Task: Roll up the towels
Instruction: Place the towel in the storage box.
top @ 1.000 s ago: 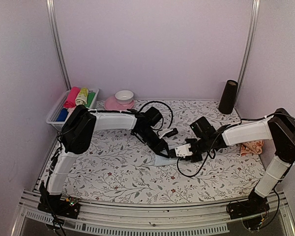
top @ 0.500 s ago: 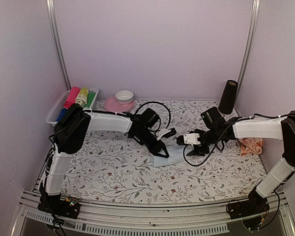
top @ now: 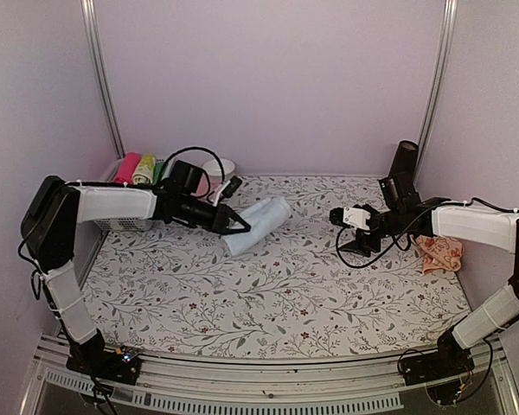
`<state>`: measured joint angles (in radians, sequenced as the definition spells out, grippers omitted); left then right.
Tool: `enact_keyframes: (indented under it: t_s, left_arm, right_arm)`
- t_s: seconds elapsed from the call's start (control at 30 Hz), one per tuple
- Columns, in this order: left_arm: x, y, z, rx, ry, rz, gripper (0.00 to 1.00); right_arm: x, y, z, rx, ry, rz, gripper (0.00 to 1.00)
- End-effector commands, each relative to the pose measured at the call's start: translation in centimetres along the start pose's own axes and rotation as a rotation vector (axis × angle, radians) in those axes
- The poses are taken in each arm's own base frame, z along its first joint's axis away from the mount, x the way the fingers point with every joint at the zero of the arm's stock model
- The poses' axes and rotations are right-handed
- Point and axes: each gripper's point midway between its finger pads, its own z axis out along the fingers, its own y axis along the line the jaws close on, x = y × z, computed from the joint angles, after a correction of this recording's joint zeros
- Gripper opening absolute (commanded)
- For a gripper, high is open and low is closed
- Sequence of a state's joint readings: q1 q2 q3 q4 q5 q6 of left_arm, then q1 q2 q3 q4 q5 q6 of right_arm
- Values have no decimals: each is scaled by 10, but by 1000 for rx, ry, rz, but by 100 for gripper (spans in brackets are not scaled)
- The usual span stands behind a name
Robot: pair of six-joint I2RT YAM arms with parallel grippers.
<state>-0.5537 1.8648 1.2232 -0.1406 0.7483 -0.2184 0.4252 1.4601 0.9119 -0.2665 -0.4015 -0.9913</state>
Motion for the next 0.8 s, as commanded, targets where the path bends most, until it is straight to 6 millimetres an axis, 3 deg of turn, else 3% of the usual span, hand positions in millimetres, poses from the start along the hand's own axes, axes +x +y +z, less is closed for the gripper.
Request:
enact_keyframes:
  t_s: [0.0, 0.2, 0.37, 0.53, 0.77]
  left_arm:
    - [-56, 6, -78, -19, -214, -26, 0]
    - [-74, 62, -187, -113, -382, -163, 0]
    - [-67, 117, -274, -161, -488, -273, 0]
    - [-46, 169, -318, -189, -529, -390, 0]
    - [-11, 229, -344, -305, -524, -535, 0]
  right_arm:
    - [-3, -4, 0, 15, -14, 20, 73]
    - [-4, -1, -1, 7, -21, 19, 74]
    - [-8, 0, -2, -2, -32, 20, 75]
    - [-15, 4, -3, -15, -46, 13, 76]
    - [-25, 17, 1, -58, -63, -4, 76]
